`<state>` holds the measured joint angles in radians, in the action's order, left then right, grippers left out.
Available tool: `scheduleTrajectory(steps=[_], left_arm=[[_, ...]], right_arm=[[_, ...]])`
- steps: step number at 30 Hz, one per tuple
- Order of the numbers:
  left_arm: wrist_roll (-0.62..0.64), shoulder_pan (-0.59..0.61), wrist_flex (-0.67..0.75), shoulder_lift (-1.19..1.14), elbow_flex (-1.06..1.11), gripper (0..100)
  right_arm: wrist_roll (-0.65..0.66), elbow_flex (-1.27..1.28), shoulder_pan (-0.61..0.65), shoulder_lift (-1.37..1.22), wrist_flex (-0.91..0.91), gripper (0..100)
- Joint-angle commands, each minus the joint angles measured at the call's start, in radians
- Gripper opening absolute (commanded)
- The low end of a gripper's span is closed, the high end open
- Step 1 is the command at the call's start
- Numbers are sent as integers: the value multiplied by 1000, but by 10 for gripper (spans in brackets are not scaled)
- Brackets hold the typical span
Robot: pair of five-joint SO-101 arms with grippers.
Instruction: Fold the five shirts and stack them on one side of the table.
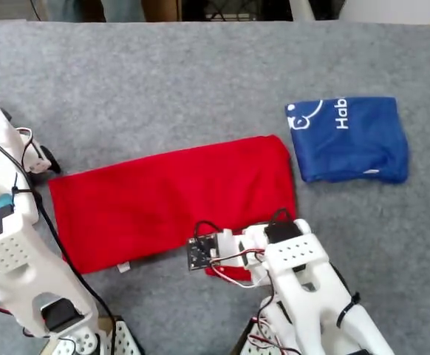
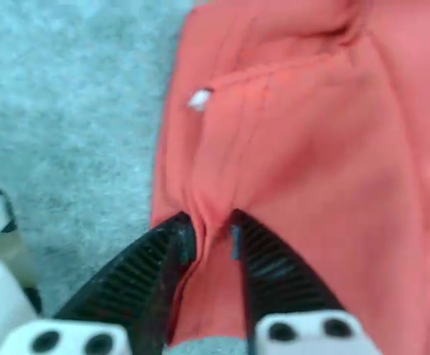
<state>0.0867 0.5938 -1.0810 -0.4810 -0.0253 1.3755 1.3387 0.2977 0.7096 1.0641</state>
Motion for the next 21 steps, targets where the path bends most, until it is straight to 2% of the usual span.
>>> scheduleTrajectory(steps=[1, 6, 13, 21], left_arm=[[11, 25, 41, -5, -54, 224], [11, 25, 43, -3, -54, 224], [11, 25, 44, -3, -54, 224], [11, 25, 44, -3, -54, 224]], right_arm=[[-17, 22, 11, -13, -9, 15], [-112, -42, 11, -18, -26, 15], [-114, -369, 12, -64, 203, 15], [-112, -866, 11, -499, 322, 15]])
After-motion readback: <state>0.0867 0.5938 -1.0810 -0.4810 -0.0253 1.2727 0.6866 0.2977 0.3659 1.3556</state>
